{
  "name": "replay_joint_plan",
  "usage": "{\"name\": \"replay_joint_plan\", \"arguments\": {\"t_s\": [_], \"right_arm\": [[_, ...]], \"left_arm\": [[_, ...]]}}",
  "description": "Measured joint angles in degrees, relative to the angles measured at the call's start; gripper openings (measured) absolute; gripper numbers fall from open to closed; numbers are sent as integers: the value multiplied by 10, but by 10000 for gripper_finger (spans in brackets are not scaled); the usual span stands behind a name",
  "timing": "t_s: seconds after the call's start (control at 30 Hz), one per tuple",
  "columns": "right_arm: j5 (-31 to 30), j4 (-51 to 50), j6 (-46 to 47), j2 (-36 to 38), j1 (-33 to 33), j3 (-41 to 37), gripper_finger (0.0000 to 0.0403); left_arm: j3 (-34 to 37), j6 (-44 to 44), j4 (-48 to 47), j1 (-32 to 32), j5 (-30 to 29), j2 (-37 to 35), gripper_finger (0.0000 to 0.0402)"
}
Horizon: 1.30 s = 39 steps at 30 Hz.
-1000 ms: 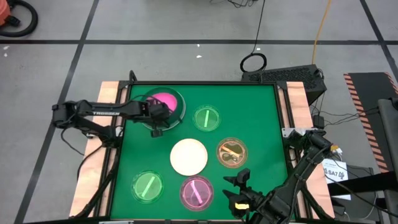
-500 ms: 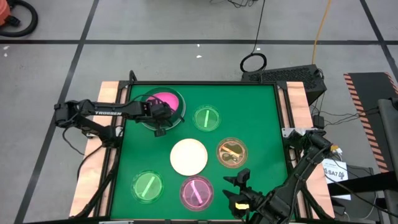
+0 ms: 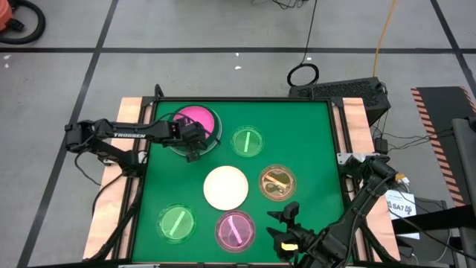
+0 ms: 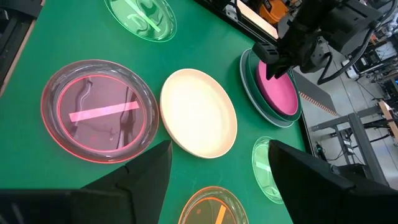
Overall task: Stack plastic plates
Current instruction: Stack the white plate on the pink plate
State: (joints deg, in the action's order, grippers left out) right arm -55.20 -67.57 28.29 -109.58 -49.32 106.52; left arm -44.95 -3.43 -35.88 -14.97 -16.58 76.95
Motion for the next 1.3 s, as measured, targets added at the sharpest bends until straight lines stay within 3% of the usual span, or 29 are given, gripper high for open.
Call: {"name": "replay_joint_plan", "arguments": {"t_s": [0.2, 0.47, 0.8, 1.3], "right_arm": [[0, 0, 0, 0, 0, 0, 258], [0, 0, 9, 0, 0, 0, 258], [0, 0, 10, 0, 0, 0, 258], [0, 0, 10, 0, 1, 0, 258]], "left_arm": [[0, 62, -3, 37, 0, -1, 147], [0, 111, 34, 178, 0, -3, 147], [0, 111, 77, 340, 0, -3, 147], [0, 55, 107, 464, 0, -1, 147]]}}
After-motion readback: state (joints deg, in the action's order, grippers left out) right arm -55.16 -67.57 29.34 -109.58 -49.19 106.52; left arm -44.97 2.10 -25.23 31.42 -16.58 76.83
